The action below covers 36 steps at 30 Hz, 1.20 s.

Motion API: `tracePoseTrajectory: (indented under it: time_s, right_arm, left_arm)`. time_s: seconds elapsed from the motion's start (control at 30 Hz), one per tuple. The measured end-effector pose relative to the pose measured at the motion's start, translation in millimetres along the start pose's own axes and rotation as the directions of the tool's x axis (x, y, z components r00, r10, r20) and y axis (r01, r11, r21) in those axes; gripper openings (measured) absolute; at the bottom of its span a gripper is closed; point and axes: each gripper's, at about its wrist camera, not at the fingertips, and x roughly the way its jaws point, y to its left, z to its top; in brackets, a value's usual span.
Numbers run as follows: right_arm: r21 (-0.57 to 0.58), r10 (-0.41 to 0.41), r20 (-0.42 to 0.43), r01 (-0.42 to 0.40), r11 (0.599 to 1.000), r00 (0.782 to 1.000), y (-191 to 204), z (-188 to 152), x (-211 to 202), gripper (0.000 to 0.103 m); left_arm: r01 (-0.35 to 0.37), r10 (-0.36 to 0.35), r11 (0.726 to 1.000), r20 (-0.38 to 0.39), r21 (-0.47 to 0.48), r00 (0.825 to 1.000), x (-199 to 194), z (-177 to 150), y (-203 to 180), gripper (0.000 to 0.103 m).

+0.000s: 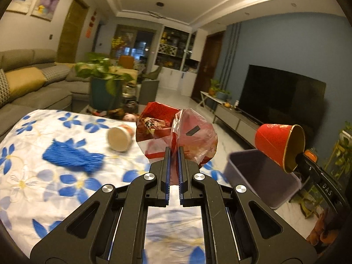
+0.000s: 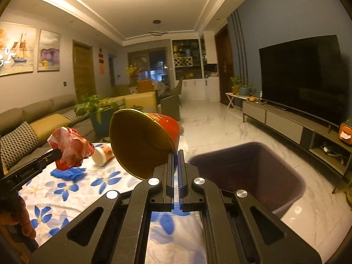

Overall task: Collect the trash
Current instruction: 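Carry the snack bag and red-and-white cup toward the grey bin with both tools, then open the left tool over the bin while the right tool releases the red-and-white cup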

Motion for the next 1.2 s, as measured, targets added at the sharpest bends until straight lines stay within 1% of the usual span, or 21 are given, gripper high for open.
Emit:
tracePoseTrajectory:
  time_s: [0.23,0.4,0.7,0.9,1.2]
  right_arm:
    - [0.027,-0.068,0.017,0.067,0.997,0.998,-30,-1,-10,0.003]
    - [0.040,-0.132,0.029,0.131,0.991,0.991,-52,-2,-15,0.003]
    - [0.097,-0.213,0.009,0.211,0.973,0.977,-89,-6,-10,0.003]
    - [0.127,-0.226,-0.006,0.225,0.966,0.974,-101,-7,-1,0.003]
    - [0.158,-0.228,-0.013,0.227,0.961,0.974,-111,-6,2,0.003]
  left_arm:
    - [0.063,-0.062,0.996,-0.021,0.056,0.998,15,-5,-44,0.005]
    - [0.105,-0.102,0.990,-0.032,0.089,0.994,27,-7,-70,0.005]
    - [0.195,-0.187,0.968,-0.064,0.156,0.980,51,-18,-124,0.005]
    - [0.231,-0.218,0.954,-0.088,0.192,0.972,69,-26,-153,0.005]
    - [0.264,-0.242,0.938,-0.119,0.224,0.963,90,-39,-175,0.005]
